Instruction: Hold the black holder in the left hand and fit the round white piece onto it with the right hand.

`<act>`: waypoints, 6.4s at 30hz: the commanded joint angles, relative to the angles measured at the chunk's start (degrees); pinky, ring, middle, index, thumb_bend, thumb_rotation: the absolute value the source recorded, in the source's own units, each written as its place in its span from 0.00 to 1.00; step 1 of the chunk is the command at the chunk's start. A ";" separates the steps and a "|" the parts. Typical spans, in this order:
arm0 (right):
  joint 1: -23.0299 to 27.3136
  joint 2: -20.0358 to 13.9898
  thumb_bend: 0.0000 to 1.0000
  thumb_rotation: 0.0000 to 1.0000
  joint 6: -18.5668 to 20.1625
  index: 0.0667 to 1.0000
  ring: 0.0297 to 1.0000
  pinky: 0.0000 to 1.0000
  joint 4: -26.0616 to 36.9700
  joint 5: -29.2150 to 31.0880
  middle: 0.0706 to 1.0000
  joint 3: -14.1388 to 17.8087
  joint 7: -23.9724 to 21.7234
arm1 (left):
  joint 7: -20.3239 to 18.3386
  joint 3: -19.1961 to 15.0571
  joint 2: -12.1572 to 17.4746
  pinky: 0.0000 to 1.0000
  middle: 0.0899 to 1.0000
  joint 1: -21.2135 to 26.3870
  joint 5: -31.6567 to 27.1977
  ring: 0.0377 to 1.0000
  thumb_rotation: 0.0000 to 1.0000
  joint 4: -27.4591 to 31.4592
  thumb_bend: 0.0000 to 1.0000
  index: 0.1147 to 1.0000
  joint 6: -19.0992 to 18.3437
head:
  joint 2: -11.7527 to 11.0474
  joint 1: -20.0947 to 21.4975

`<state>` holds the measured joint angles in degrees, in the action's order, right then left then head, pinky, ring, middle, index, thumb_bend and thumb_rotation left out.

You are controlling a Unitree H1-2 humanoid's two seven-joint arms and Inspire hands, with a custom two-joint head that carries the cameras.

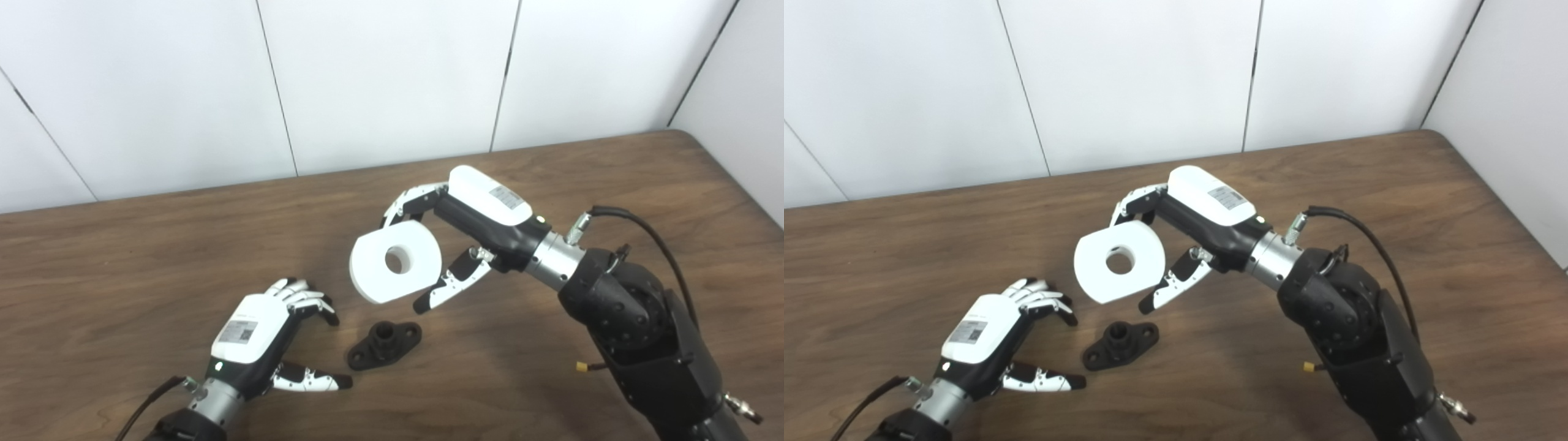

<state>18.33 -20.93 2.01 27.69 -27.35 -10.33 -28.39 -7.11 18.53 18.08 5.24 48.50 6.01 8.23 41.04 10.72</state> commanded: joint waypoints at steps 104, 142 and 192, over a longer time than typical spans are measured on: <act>2.83 2.25 0.52 0.13 0.29 0.44 0.66 0.57 0.89 -2.00 0.62 -0.39 2.27 | 0.63 3.23 -2.06 0.94 0.67 2.75 -5.73 0.86 0.07 -2.04 0.52 0.42 0.16 | 0.09 1.54; -5.55 -3.14 0.52 0.13 0.95 0.44 0.67 0.58 0.76 0.75 0.63 2.43 2.30 | -2.22 3.79 -3.96 0.93 0.68 2.09 -4.37 0.86 0.08 2.88 0.52 0.42 -4.03 | 3.00 0.38; -9.96 -2.41 0.52 0.13 -1.79 0.45 0.70 0.62 -6.10 1.46 0.64 0.17 3.76 | -1.80 5.20 -8.52 0.93 0.68 1.81 -1.34 0.86 0.08 4.03 0.52 0.42 -6.32 | 4.13 -4.05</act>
<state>7.98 -22.50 1.68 21.51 -25.81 -10.09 -25.18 -9.22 23.41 10.06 6.41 47.00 7.89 1.31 45.09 6.59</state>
